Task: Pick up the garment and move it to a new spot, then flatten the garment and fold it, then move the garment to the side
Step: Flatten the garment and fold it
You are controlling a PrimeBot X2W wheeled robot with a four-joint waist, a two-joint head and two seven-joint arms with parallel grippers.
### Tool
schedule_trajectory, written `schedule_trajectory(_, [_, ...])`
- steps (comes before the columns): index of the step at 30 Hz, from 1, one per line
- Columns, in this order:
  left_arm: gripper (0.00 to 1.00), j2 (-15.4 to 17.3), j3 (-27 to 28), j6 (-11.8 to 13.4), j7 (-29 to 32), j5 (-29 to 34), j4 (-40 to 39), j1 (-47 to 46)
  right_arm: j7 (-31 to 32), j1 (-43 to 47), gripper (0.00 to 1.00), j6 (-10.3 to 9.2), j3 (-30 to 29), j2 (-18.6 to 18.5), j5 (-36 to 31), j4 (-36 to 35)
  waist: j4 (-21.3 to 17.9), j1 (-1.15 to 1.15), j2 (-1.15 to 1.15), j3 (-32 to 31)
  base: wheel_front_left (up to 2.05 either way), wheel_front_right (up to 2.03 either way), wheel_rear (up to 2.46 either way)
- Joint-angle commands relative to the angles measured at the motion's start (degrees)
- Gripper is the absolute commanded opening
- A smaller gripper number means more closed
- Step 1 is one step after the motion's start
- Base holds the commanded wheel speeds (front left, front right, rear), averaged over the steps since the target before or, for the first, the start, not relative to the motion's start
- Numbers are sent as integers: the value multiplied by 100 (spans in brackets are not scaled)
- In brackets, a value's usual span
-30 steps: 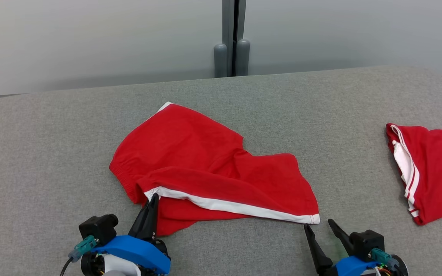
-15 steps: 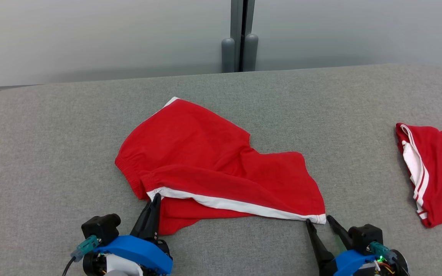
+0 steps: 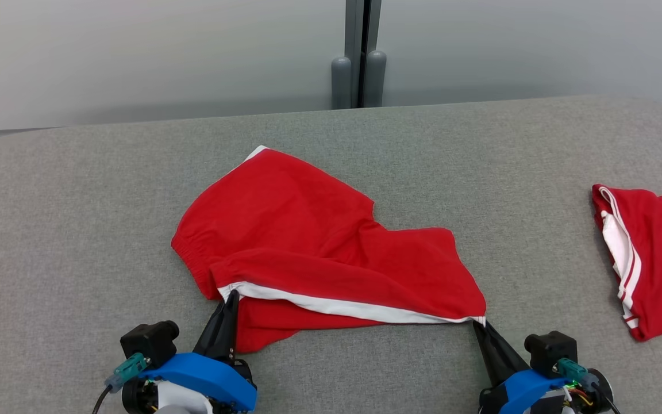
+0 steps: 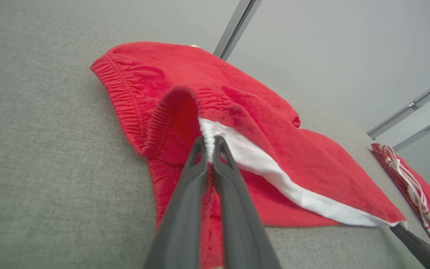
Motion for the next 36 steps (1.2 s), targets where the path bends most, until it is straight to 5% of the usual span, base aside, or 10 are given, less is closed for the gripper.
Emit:
schedule_trajectory(1, [0,1,27,-14,-22,34,9,11,-24,45,0,1,-31,-17,-10,-61,-21,0,0,-16,0,0,0])
schedule_trajectory(10, [0,107,285,-14,-23,382,-530,-114,-27,46,0,1,-283,-19,186,-1029,-116,0,0,-286,0,0,0])
schedule_trajectory(21, [0,945,303,-12,37,766,-1520,-1634,-26,-1427,0,0,-242,-483,423,-2396,-134,0,0,-404,0,0,0])
schedule_trajectory(29, [0,974,130,14,529,1021,-1011,-3650,-23,-3325,0,1,86,-1161,323,-2093,-87,0,0,263,0,0,0])
schedule_trajectory(36, [0,686,179,187,126,1436,-141,-5233,-24,-4931,0,1,-111,-1171,-120,-1435,-163,0,0,992,0,0,0])
